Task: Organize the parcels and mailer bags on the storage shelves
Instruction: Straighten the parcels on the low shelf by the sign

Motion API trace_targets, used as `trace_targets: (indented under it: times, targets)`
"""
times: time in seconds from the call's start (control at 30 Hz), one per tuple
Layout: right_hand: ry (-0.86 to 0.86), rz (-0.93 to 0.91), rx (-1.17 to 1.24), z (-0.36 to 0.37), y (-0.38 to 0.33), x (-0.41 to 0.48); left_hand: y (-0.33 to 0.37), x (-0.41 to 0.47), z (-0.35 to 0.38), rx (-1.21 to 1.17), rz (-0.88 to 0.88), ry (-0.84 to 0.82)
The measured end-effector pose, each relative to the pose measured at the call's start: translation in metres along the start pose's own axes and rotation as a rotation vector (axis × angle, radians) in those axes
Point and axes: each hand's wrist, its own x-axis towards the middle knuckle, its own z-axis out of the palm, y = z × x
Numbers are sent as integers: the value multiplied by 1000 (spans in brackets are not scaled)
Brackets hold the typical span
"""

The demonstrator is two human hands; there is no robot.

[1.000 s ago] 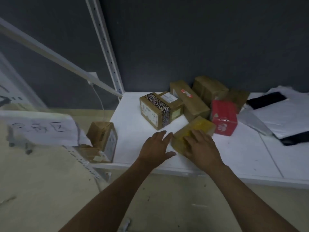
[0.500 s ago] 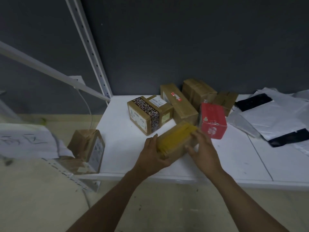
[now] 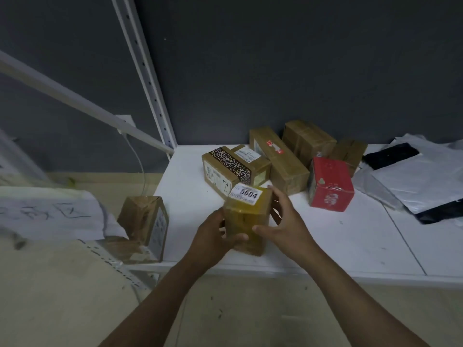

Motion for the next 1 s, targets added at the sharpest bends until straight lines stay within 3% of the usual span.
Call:
trace_targets:
  times: [0.07, 0.23, 0.37, 0.53, 0.67, 0.8, 0.93, 1.0]
  targets:
    - [-44, -18, -52, 6, -1, -1, -1, -1, -3, -12, 4, 77]
    - [-55, 3, -90, 7, -4, 0, 2, -5, -14, -20, 63, 85]
    - [-135, 79, 84, 8, -5, -1, 0, -7, -19, -24, 82, 77]
    - [-52, 103, 127, 24, 1, 1, 1, -12, -28, -29, 89, 94]
    - [-35, 105, -5, 37, 7, 3, 0, -20, -37, -53, 62, 42]
    - [-122, 68, -248, 56, 10, 5, -12, -29, -52, -174, -58, 8]
    - [-233, -48, -482, 70, 21, 6, -25, -36, -59, -48, -76, -24]
    - [-289, -106, -582, 73, 27, 6, -29, -38, -61, 142, -61, -30]
